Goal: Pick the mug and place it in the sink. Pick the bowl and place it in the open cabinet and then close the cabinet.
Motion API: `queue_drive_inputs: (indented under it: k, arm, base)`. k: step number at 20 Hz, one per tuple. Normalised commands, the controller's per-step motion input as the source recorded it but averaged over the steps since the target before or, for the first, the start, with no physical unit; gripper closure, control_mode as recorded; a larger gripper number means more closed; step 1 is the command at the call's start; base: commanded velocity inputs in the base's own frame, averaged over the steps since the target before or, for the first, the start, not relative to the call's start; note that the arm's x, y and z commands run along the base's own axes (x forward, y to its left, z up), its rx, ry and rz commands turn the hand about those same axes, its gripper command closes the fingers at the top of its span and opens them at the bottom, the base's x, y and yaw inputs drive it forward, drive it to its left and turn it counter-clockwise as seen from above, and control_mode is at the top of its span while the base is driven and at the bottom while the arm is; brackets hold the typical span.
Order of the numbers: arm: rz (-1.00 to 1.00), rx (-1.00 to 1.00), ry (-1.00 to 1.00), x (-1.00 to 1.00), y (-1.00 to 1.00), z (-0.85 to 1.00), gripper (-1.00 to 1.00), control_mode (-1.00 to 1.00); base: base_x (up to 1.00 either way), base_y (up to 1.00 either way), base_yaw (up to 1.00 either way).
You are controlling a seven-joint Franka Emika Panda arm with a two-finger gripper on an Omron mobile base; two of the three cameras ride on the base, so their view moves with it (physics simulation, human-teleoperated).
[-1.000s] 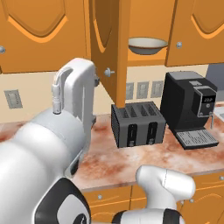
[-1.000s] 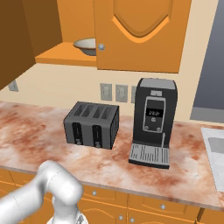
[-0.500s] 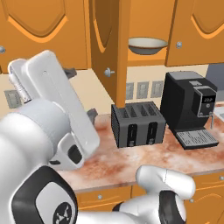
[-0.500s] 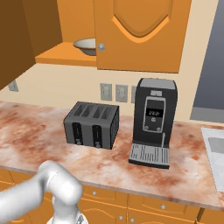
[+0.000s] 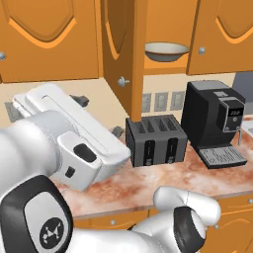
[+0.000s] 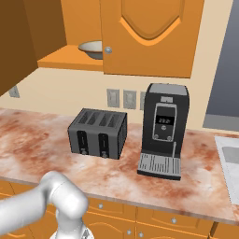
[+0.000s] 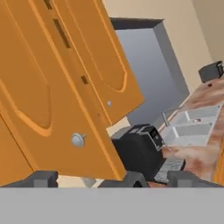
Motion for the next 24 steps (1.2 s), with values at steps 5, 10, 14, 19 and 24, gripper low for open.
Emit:
queue_drive_inputs:
  k: [5, 10, 14, 19, 24]
  arm:
    - [-0.09, -0.34, 0.36, 0.42, -0.35, -0.01, -1.00, -1.00]
    - [0.00, -0.22, 0.22, 0.54, -0.25, -0.24, -1.00, -1.00]
    - [0.00, -0.19, 0.01, 0.41, -0.11, -0.33, -1.00, -1.00]
    - [0.00, -0.20, 0.00, 0.30, -0.17, -0.42, -1.00, -1.00]
    - [0.00, -0.17, -0.04, 0.04, -0.39, -0.29, -1.00, -1.00]
  base:
    - [0.00, 0.00, 0.00]
    - [0.00, 0.00, 0.00]
    - [0.00, 0.00, 0.00]
    - [0.00, 0.00, 0.00]
    - [0.00, 0.00, 0.00]
